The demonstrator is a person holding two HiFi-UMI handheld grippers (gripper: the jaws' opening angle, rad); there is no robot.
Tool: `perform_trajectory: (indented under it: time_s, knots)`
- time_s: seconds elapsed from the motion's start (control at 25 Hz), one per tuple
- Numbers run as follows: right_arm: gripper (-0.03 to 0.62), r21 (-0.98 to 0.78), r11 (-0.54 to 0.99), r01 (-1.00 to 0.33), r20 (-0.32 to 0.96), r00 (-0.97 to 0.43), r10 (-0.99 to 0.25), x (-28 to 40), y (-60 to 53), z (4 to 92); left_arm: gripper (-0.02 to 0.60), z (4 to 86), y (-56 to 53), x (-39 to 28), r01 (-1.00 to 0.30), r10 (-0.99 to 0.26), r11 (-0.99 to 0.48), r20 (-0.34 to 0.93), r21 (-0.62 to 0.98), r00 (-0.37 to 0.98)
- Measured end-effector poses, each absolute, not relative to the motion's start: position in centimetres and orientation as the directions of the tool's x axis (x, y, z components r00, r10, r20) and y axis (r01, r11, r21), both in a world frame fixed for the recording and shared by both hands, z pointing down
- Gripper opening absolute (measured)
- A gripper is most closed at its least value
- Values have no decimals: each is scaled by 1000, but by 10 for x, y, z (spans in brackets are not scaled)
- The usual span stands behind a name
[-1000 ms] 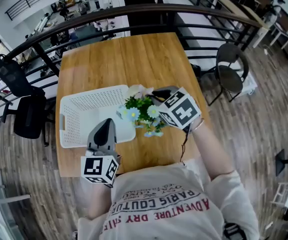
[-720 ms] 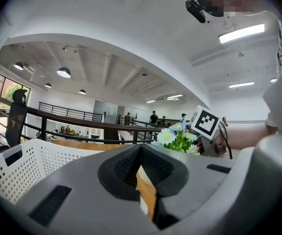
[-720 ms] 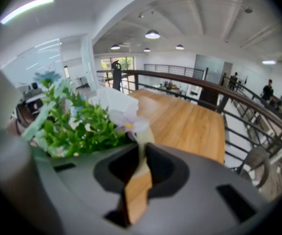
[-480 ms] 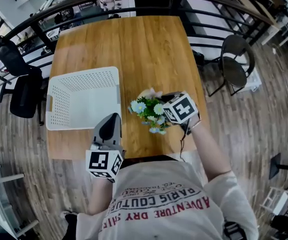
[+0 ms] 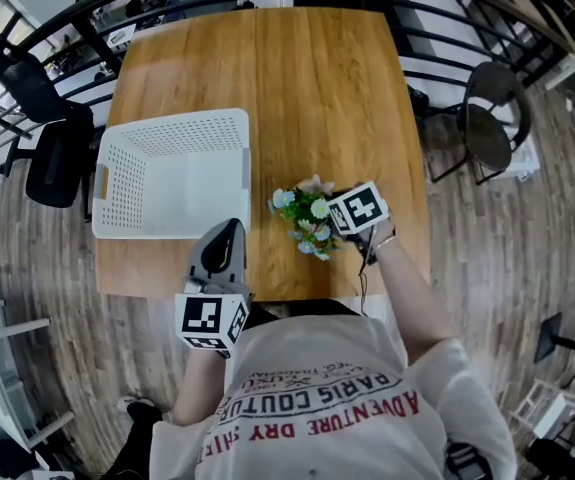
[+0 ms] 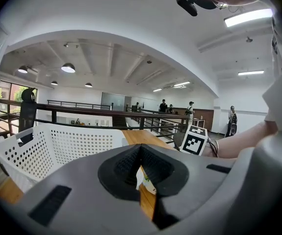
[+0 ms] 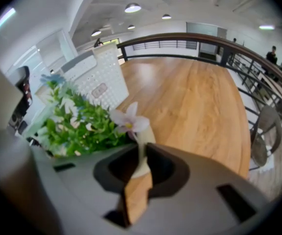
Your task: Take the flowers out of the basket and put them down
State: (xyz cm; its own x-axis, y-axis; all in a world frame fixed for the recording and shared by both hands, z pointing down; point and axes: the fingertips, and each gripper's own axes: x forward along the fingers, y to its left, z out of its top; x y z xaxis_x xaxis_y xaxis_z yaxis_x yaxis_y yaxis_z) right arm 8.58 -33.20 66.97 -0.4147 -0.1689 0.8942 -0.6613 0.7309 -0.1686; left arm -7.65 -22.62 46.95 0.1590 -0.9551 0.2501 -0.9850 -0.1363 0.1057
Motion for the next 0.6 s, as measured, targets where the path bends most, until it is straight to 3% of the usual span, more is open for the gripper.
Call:
perform_trajectory:
  time_s: [0.44,0.6]
  knots:
    - [80,-319,575,-754,864,-481,-150,91,-339,686,26,473,-230,-84,-983,-948,-157,263,97,177]
    - [107,-271,578,-770,877,-445,-181,91,-342,684,26,474,-231,-91,-982,-946,-158,269,100,180]
